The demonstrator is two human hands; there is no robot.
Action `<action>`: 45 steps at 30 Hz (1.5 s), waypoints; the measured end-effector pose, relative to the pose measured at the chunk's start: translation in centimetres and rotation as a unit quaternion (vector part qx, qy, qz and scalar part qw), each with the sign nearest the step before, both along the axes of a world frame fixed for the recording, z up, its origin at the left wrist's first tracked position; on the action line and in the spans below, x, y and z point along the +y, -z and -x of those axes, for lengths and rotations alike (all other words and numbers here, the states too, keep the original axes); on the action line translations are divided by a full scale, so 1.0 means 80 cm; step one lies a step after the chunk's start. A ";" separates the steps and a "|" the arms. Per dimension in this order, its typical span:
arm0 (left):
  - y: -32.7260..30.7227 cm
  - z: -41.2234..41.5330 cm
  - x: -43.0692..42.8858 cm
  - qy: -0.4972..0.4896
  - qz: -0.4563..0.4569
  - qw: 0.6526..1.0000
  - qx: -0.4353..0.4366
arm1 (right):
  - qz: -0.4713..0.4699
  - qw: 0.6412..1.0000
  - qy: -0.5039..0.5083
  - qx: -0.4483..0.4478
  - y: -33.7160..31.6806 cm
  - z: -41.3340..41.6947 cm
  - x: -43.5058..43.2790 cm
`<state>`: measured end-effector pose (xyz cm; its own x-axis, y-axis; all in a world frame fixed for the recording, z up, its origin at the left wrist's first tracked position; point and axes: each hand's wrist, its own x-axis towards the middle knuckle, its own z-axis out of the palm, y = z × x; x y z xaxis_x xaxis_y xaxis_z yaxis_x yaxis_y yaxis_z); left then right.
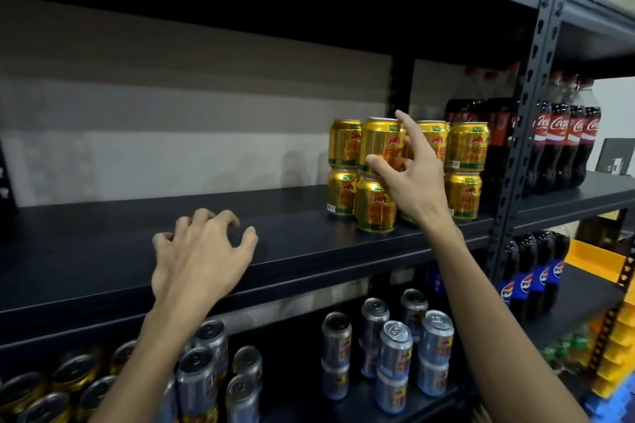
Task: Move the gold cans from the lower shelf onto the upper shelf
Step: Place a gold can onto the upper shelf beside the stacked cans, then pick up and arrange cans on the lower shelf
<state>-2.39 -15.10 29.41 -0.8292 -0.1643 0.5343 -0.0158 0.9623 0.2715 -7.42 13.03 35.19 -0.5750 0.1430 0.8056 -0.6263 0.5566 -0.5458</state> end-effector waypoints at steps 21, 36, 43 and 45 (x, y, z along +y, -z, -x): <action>0.003 0.004 0.003 -0.015 0.001 1.000 0.011 | 0.041 0.999 0.013 0.031 0.038 0.006 -0.019; 0.014 0.004 0.004 -0.006 0.019 0.994 0.111 | 0.086 0.993 0.058 0.057 0.098 -0.026 -0.055; 0.064 -0.013 0.007 0.057 0.091 0.945 0.308 | 0.074 0.992 0.029 0.103 0.153 -0.061 -0.094; 0.109 -0.016 -0.001 0.120 0.097 0.919 0.362 | 0.052 0.991 0.009 0.122 0.187 -0.076 -0.113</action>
<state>-1.09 -15.21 20.68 -0.2446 0.1336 0.9604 0.3200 0.9461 -0.0501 -1.36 3.99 20.26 -0.3621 0.2420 0.9002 -0.7367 0.5174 -0.4355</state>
